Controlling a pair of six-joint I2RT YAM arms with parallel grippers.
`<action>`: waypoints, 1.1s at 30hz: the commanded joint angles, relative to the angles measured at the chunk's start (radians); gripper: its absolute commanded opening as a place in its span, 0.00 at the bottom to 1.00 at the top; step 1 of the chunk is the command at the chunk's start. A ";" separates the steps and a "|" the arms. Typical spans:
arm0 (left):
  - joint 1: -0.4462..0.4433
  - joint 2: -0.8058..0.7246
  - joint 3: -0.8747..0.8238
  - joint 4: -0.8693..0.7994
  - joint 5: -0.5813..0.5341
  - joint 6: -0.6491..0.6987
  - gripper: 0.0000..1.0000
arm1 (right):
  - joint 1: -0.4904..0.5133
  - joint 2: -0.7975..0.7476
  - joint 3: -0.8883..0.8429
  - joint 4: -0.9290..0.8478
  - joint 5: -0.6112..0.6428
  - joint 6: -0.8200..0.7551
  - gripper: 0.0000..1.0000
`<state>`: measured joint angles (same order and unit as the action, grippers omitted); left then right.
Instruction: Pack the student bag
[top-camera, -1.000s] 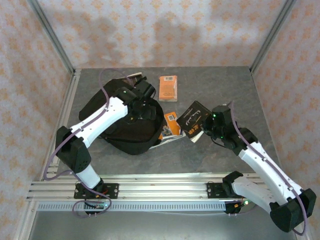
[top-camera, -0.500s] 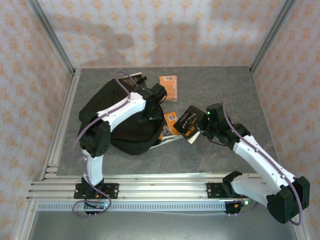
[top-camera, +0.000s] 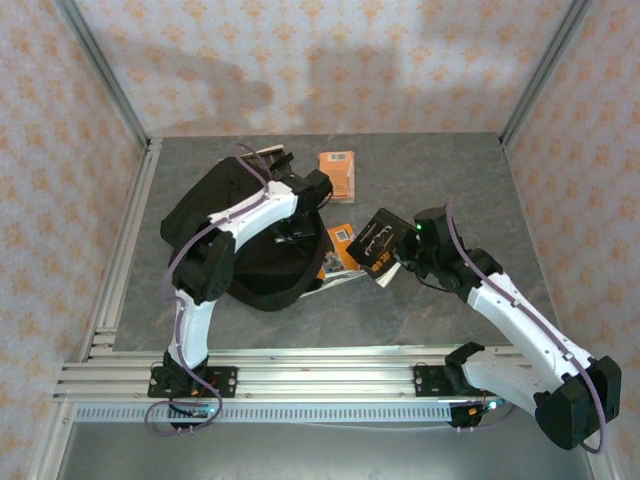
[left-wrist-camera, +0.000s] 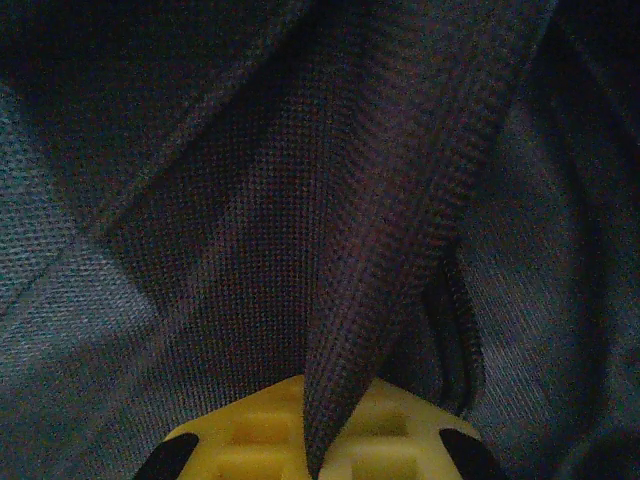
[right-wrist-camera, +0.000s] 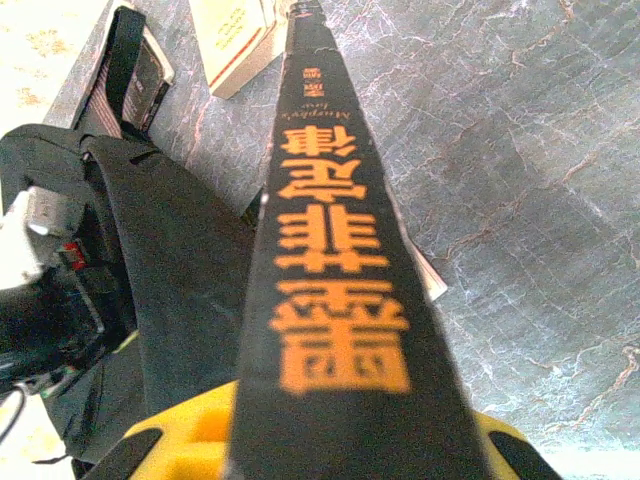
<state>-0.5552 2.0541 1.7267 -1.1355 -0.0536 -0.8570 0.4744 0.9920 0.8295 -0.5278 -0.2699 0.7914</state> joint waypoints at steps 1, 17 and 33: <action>0.017 -0.124 0.028 -0.022 0.016 0.034 0.00 | -0.002 0.010 0.113 0.031 -0.031 -0.081 0.00; 0.165 -0.393 0.049 0.032 0.319 0.032 0.00 | 0.003 0.248 0.378 0.043 -0.363 -0.127 0.00; 0.152 -0.481 -0.004 0.081 0.408 0.217 0.73 | 0.013 0.351 0.327 0.309 -0.614 0.112 0.00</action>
<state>-0.3912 1.6569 1.7390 -1.0367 0.3935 -0.7589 0.4816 1.3560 1.1484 -0.3576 -0.7979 0.8597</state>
